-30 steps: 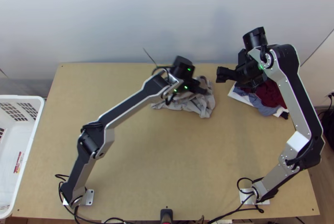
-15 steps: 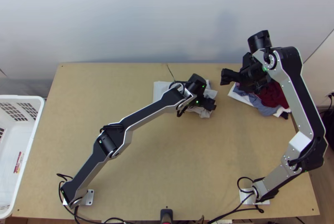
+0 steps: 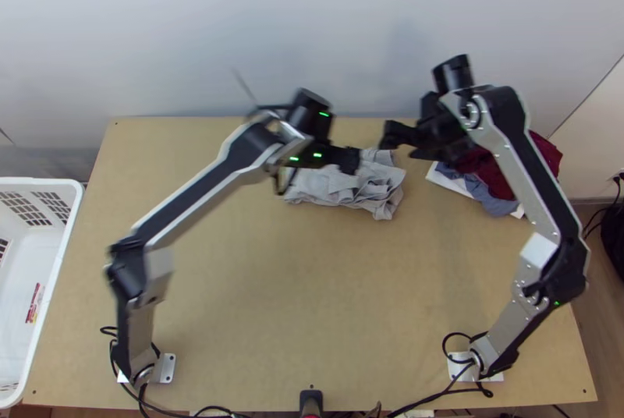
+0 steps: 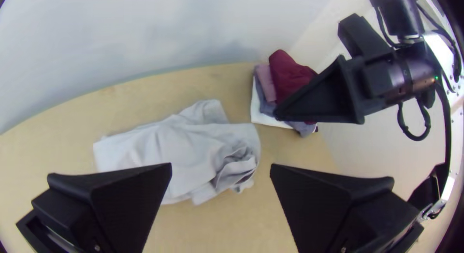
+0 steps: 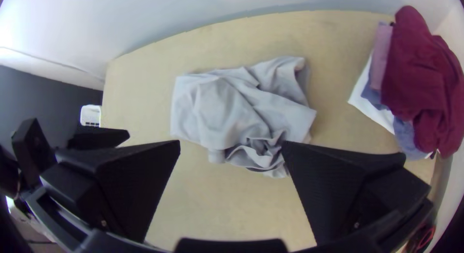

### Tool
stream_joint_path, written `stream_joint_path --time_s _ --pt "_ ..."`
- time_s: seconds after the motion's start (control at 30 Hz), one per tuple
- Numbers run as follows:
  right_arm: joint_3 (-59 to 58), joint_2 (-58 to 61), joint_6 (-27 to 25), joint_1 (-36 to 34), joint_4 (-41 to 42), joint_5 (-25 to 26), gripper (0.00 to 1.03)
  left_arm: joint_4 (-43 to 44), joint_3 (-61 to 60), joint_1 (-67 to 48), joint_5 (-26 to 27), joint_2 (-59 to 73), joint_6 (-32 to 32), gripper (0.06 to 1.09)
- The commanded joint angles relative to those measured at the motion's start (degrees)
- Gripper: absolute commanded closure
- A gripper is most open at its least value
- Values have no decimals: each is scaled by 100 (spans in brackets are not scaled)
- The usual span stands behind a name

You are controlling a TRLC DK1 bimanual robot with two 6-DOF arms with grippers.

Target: Fold the t-shirt

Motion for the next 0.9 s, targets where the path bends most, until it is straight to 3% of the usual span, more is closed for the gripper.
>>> stream_joint_path --time_s 0.0,0.23,0.5,0.67,0.87 --pt "433 661 -175 866 250 54 4 -356 -1692 665 42 -1584 158 10" --pt "485 1109 -219 1868 232 98 4 -162 -3063 1350 42 -2612 53 10" --pt "644 1786 -228 2439 241 90 4 -154 -3722 1807 -72 -3052 -62 10" --pt "591 2252 -351 2439 241 107 4 -39 -3924 1878 -204 -3105 -97 10" --pt "573 2480 -395 1824 382 344 4 40 -4030 1886 -283 -3096 -132 10"
